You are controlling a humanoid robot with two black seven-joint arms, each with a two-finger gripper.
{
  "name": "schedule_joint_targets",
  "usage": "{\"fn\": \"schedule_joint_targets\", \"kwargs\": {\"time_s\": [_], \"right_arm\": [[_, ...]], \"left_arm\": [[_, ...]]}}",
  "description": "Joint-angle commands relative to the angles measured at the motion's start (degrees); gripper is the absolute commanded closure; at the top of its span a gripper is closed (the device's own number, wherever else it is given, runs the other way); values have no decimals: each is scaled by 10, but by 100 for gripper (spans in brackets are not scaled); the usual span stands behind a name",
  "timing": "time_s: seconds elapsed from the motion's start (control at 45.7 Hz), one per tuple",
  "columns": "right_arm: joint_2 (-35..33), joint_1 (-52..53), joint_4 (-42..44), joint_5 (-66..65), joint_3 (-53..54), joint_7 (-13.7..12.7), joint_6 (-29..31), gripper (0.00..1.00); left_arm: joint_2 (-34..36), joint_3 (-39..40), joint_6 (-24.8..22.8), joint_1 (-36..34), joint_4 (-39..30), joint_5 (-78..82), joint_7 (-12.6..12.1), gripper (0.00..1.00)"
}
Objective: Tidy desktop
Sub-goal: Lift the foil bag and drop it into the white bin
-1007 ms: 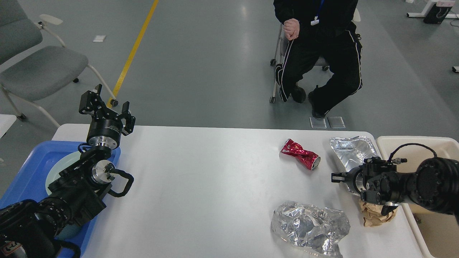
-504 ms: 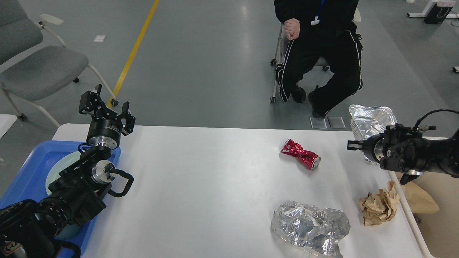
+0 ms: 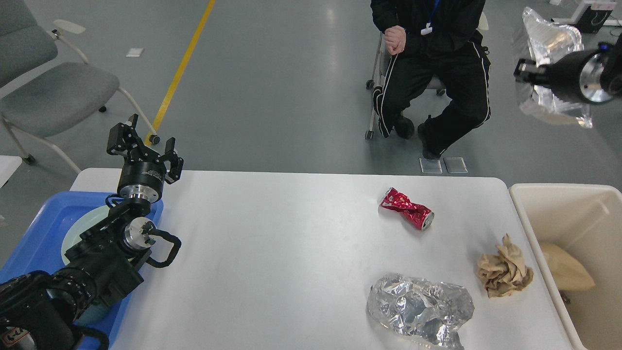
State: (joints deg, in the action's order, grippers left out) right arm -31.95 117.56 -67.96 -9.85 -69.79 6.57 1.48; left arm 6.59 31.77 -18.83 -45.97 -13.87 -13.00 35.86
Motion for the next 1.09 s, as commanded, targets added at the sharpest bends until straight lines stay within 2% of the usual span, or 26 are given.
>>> {"fn": "schedule_joint_targets", "kwargs": {"time_s": [0.0, 0.197, 0.438, 0.679, 0.854, 0.876, 0.898, 0.92, 0.942, 1.029, 1.051, 1.073], "right_arm": [[-6, 35, -9, 0, 0, -1, 20, 100], [-21, -9, 27, 0, -3, -7, 13, 100], [-28, -270, 221, 11, 18, -6, 8, 100], [-27, -501, 345, 11, 123, -6, 7, 100], [-15, -614, 400, 11, 185, -7, 7, 100], [-13, -623, 404, 11, 192, -7, 7, 86], [-9, -632, 411, 11, 199, -7, 6, 68], [-5, -646, 422, 11, 209, -7, 5, 45], [-2, -654, 431, 11, 215, -7, 5, 40], [10, -683, 451, 11, 231, -7, 4, 35], [12, -690, 452, 11, 234, -7, 3, 30], [14, -696, 454, 11, 234, -7, 1, 21]], "left_arm": [[0, 0, 0, 0, 0, 0, 0, 4], [0, 0, -1, 0, 0, 0, 0, 4], [0, 0, -1, 0, 0, 0, 0, 4], [0, 0, 0, 0, 0, 0, 0, 4], [0, 0, -1, 0, 1, 0, 0, 4], [0, 0, -1, 0, 0, 0, 0, 4], [0, 0, 0, 0, 0, 0, 0, 4], [0, 0, 0, 0, 1, 0, 0, 4], [0, 0, -1, 0, 0, 1, 0, 4], [0, 0, 0, -1, 0, 0, 0, 4], [0, 0, 0, 0, 0, 0, 0, 4], [0, 0, -1, 0, 0, 0, 0, 4]]}}
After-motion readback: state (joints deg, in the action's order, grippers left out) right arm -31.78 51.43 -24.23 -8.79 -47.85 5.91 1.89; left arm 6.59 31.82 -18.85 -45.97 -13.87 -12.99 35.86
